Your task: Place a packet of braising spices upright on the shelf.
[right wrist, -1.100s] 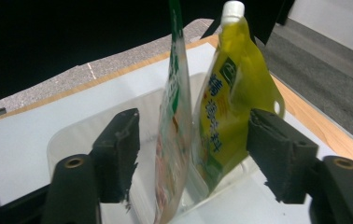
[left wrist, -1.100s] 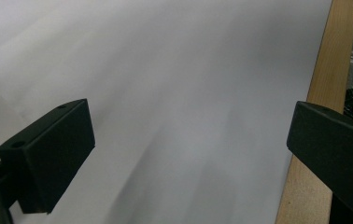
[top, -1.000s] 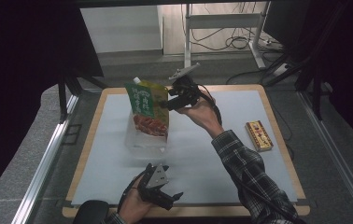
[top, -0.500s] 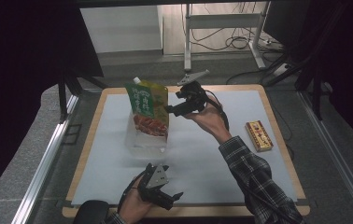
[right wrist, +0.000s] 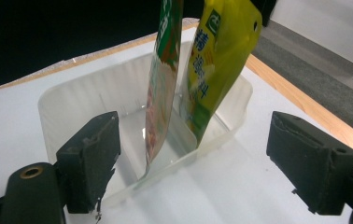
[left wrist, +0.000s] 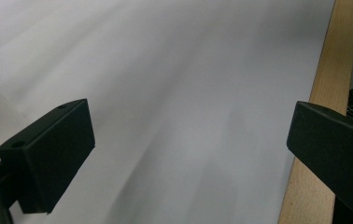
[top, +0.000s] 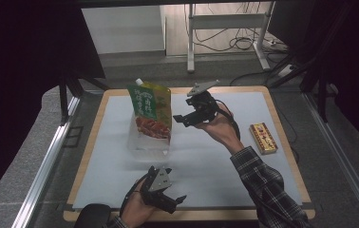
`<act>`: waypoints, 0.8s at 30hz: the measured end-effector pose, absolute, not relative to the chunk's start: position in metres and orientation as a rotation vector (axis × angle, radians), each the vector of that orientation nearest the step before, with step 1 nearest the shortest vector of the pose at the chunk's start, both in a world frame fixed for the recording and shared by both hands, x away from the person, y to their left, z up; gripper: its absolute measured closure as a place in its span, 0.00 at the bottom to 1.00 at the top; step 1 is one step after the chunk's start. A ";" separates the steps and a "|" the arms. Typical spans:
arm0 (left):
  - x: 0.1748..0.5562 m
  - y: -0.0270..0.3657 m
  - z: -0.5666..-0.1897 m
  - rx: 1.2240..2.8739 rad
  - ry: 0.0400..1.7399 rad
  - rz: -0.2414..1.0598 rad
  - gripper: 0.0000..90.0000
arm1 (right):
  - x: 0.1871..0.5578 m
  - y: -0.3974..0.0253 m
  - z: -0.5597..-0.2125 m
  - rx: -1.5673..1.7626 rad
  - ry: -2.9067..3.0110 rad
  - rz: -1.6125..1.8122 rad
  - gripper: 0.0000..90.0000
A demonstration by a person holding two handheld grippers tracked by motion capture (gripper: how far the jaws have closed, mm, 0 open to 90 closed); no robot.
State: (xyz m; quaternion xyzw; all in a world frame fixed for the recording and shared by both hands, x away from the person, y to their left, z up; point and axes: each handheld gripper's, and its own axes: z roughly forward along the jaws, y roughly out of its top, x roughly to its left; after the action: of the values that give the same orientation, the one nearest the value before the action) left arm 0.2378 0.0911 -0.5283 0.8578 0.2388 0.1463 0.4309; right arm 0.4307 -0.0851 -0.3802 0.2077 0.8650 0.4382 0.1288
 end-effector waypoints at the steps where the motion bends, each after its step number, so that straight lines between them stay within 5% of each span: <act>1: 0.238 0.091 -0.528 2.140 0.595 0.365 0.01 | 0.430 -0.087 -0.381 0.605 2.513 1.273 0.20; 24: 0.238 0.091 -0.529 2.145 0.598 0.365 0.01 | 0.412 -0.126 -0.409 0.692 2.496 1.212 0.21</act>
State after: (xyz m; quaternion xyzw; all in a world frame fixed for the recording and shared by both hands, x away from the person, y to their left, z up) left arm 0.2383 0.0910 -0.5289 0.8591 0.2396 0.1461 0.4281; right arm 0.4119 -0.1265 -0.4090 0.2395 0.8642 0.4195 0.1407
